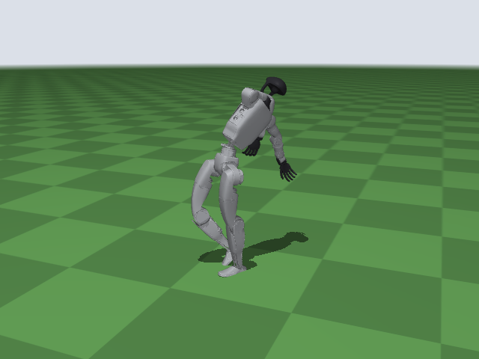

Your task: In place motions

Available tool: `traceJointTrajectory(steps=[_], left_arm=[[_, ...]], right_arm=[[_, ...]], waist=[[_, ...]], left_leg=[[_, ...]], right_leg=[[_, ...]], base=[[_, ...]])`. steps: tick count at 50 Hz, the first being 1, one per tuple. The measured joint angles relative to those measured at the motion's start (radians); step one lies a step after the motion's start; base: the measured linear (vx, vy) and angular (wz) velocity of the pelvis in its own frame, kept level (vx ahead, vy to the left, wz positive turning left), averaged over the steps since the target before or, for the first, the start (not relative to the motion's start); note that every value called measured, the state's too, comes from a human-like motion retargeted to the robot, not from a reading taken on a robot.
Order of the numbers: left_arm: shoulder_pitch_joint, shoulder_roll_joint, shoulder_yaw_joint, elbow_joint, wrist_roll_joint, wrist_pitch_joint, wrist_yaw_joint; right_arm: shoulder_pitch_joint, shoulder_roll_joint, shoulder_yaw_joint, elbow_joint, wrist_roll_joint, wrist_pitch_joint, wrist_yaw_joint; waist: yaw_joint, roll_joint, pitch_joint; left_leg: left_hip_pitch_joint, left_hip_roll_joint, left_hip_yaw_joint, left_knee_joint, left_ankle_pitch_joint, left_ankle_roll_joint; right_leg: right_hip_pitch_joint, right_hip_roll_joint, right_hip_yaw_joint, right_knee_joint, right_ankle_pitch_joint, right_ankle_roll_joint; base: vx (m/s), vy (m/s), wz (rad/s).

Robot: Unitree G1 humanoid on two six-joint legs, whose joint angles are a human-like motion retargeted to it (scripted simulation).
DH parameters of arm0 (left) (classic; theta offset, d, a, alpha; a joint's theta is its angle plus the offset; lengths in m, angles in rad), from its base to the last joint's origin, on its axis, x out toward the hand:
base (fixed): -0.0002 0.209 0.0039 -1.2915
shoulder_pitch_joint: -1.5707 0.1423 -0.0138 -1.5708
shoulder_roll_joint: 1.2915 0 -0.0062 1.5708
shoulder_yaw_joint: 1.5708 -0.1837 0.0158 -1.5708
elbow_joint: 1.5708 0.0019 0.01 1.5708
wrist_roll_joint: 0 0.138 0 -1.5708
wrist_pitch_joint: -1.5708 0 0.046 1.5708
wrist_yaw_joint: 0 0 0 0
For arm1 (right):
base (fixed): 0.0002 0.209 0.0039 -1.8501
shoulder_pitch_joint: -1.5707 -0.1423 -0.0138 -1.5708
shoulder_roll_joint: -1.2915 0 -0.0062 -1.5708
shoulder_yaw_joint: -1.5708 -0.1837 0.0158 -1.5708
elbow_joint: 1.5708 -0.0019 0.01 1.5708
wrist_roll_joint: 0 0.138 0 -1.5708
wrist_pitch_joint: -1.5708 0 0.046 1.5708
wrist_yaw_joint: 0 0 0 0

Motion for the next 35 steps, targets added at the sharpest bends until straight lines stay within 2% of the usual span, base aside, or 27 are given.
traceJointTrajectory(steps=[3,5,7,8,10,12,15,17,18,20,22,24,28,31,35], left_arm=[[0.0,0.0,0.0,0.118,-0.006,0.065,0.027],[0.0,0.0,0.0,0.194,-0.017,0.099,0.047],[0.0,0.0,0.0,0.263,-0.027,0.129,0.076],[0.0,0.0,0.0,0.297,-0.03,0.143,0.096],[0.0,0.0,0.0,0.363,-0.032,0.17,0.15],[0.0,0.0,0.0,0.449,-0.055,0.196,0.236],[0.0,0.0,0.0,0.593,-0.136,0.212,0.359],[0.0,0.0,0.0,0.69,-0.207,0.191,0.406],[0.0,0.0,0.0,0.732,-0.234,0.177,0.419],[0.0,0.0,0.0,0.809,-0.258,0.153,0.433],[0.0,0.0,0.0,0.861,-0.245,0.158,0.425],[0.0,0.0,0.0,0.917,-0.228,0.177,0.425],[0.0,0.0,0.0,0.99,-0.219,0.2,0.459],[0.0,0.0,0.0,1.009,-0.219,0.209,0.49],[0.0,0.0,0.0,0.989,-0.217,0.217,0.508]], right_arm=[[0.056,0.0,0.002,-0.093,-0.026,-0.037,0.025],[0.093,0.0,0.0,-0.161,-0.039,-0.057,0.032],[0.128,0.0,0.004,-0.23,-0.042,-0.072,0.027],[0.141,0.0,0.007,-0.26,-0.042,-0.074,0.019],[0.159,0.0,0.018,-0.313,-0.036,-0.071,0.001],[0.165,0.0,0.05,-0.371,-0.025,-0.051,-0.008],[0.117,0.0,0.119,-0.504,-0.028,-0.027,-0.033],[0.067,0.0,0.173,-0.633,-0.04,-0.029,-0.066],[0.043,0.0,0.196,-0.707,-0.032,-0.035,-0.077],[-0.008,0.0,0.239,-0.852,0.023,-0.049,-0.066],[-0.042,0.0,0.211,-0.972,0.077,-0.057,-0.042],[-0.051,0.0,0.174,-1.084,0.14,-0.066,-0.066],[-0.052,0.0,0.152,-1.291,0.227,-0.114,-0.137],[-0.052,0.0,0.123,-1.382,0.207,-0.125,-0.149],[-0.052,0.0,0.122,-1.435,0.176,-0.114,-0.132]], waist=[[0.071,0.0,-0.047],[0.118,0.002,-0.071],[0.158,0.003,-0.078],[0.184,0.001,-0.073],[0.244,0.002,-0.05],[0.308,0.004,-0.009],[0.389,-0.004,0.045],[0.42,-0.014,0.05],[0.426,-0.017,0.045],[0.438,-0.021,0.034],[0.465,-0.02,0.055],[0.524,-0.017,0.093],[0.66,-0.02,0.132],[0.726,-0.019,0.125],[0.739,-0.015,0.066]], left_leg=[[0.0,-0.049,0.018,-0.007,-0.001,0.0],[-0.008,-0.076,0.032,-0.011,-0.002,-0.001],[-0.005,-0.088,0.033,-0.006,-0.008,-0.008],[0.002,-0.095,0.036,0.0,-0.014,-0.011],[0.007,-0.105,0.041,0.024,-0.012,-0.014],[-0.001,-0.093,0.069,0.073,0.029,-0.029],[-0.078,-0.06,0.14,0.247,0.202,-0.089],[-0.226,-0.056,0.176,0.464,0.367,-0.066],[-0.32,-0.051,0.194,0.591,0.437,-0.014],[-0.531,-0.049,0.213,0.875,0.376,0.037],[-0.704,-0.022,0.27,1.081,0.273,0.045],[-0.858,0.022,0.325,1.25,0.214,0.055],[-1.104,0.069,0.36,1.463,0.158,0.042],[-1.159,0.082,0.353,1.485,0.15,0.021],[-1.068,0.111,0.327,1.406,0.131,0.029]], right_leg=[[0.147,0.013,0.044,-0.249,0.011,0.043],[0.245,0.006,0.045,-0.455,-0.084,0.078],[0.339,0.01,0.012,-0.611,-0.228,0.065],[0.367,0.008,-0.012,-0.677,-0.251,0.026],[0.41,0.008,0.005,-0.775,-0.219,0.013],[0.444,0.004,0.032,-0.834,-0.17,0.033],[0.439,-0.044,0.069,-0.855,-0.131,0.03],[0.419,-0.087,0.091,-0.852,-0.129,0.035],[0.41,-0.113,0.084,-0.851,-0.13,0.041],[0.39,-0.143,0.053,-0.852,-0.12,0.036],[0.373,-0.158,0.053,-0.863,-0.102,0.026],[0.351,-0.179,0.084,-0.864,-0.082,0.023],[0.291,-0.179,0.131,-0.855,-0.049,0.001],[0.25,-0.169,0.152,-0.845,-0.045,-0.009],[0.212,-0.15,0.139,-0.832,-0.062,-0.01]], base=[[0.02,-0.04,-0.53],[-0.02,0.03,-0.47],[-0.01,0.0,-0.33],[0.08,-0.01,-0.44],[0.03,-0.07,-0.62],[-0.22,-0.12,-0.83],[-0.39,0.01,-0.72],[-0.51,-0.12,-0.21],[-0.4,-0.14,0.38],[-0.33,-0.13,0.6],[-0.27,-0.06,-0.04],[-0.14,0.03,-0.73],[-0.01,-0.06,-0.83],[-0.03,0.06,-0.32],[0.1,0.03,0.41]])
